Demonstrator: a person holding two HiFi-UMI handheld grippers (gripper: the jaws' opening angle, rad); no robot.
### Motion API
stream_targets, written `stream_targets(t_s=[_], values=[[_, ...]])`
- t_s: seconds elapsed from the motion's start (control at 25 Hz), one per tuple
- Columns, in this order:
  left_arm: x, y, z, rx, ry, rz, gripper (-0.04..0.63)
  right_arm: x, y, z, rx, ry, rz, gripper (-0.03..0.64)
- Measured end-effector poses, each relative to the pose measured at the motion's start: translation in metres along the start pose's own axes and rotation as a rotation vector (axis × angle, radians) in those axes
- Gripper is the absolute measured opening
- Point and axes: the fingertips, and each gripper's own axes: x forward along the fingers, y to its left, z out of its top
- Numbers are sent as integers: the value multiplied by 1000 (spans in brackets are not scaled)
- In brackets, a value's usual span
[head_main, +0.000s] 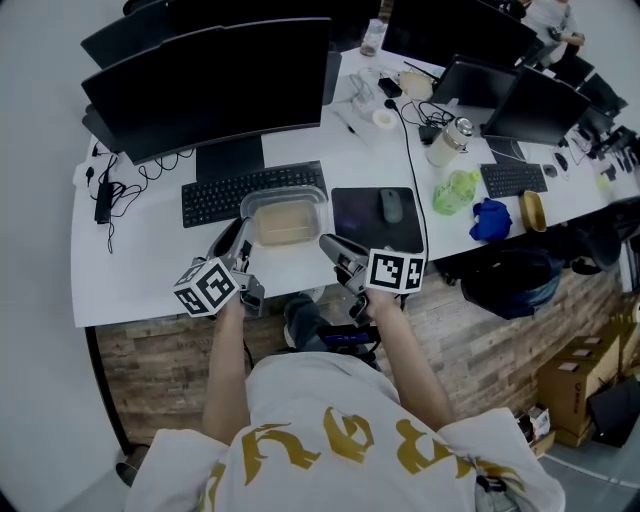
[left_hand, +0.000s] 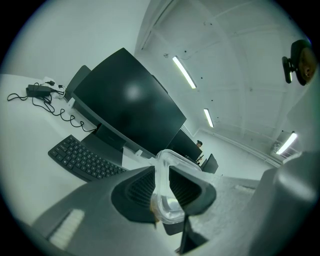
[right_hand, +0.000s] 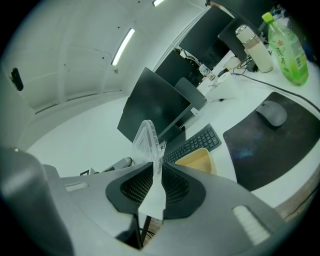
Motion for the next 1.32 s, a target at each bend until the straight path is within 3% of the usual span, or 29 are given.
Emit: stream_targets(t_s=[1.32], values=[[4, 4, -9, -19, 19, 2, 86, -1, -6, -2, 29, 3, 14, 72]])
